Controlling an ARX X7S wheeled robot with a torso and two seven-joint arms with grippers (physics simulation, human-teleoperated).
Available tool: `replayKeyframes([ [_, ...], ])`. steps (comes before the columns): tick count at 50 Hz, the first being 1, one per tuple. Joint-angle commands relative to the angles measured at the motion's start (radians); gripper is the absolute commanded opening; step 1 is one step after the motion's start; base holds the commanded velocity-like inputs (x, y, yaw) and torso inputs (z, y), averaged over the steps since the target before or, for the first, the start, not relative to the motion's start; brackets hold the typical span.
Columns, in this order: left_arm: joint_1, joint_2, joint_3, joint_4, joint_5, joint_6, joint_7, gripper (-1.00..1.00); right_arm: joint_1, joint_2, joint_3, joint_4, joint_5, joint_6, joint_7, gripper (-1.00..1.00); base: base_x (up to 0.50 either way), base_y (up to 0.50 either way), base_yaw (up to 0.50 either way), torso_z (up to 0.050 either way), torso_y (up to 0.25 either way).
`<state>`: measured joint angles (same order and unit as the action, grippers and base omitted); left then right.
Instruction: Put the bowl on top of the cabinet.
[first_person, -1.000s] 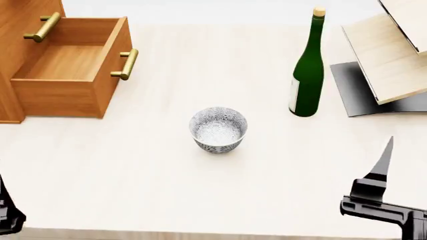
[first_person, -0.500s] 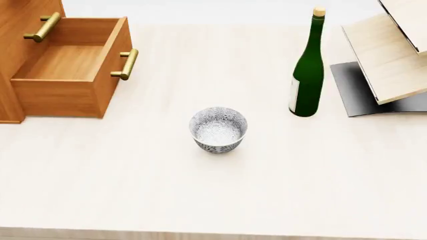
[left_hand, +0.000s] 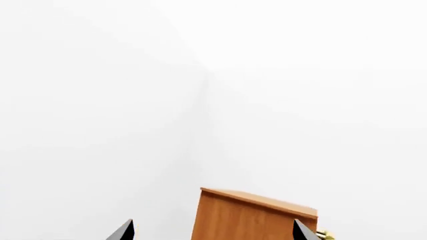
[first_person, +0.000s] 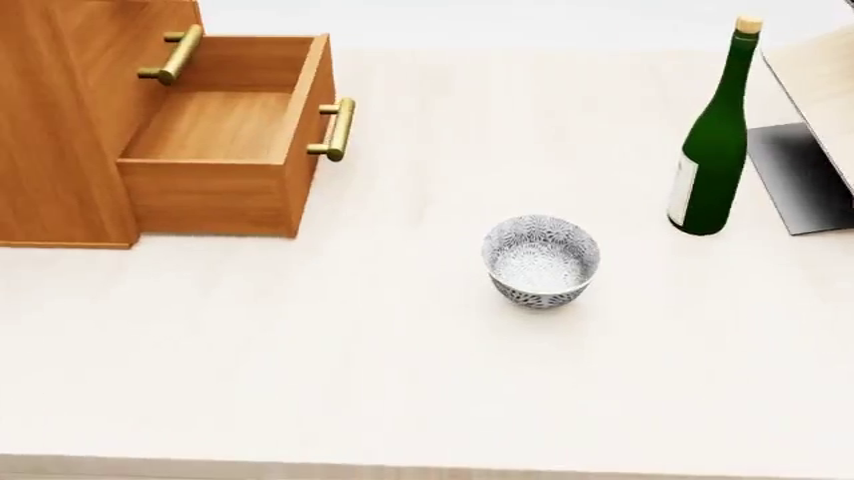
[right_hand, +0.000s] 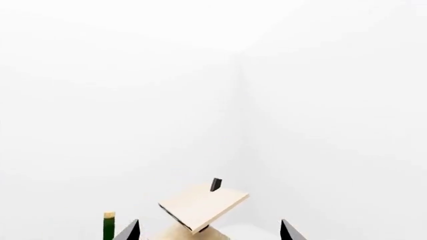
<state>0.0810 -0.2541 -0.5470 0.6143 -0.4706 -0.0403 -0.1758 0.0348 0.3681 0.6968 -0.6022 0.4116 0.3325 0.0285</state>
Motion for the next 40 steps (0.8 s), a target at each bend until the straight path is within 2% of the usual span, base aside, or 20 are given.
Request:
replayKeyframes([
  [1,-0.003,-0.001,-0.022,-0.002,-0.037,0.004,-0.01,1.0,-0.002,0.002,-0.015,-0.004,-0.005,-0.002,-0.001,1.0,0.0,0.5,0.0,0.0,0.0],
  [40,0.01,-0.01,-0.024,0.012,-0.062,0.016,-0.019,1.0,-0.019,-0.001,-0.032,-0.008,-0.005,-0.021,-0.006,1.0,0.0,0.5,0.0,0.0,0.0],
])
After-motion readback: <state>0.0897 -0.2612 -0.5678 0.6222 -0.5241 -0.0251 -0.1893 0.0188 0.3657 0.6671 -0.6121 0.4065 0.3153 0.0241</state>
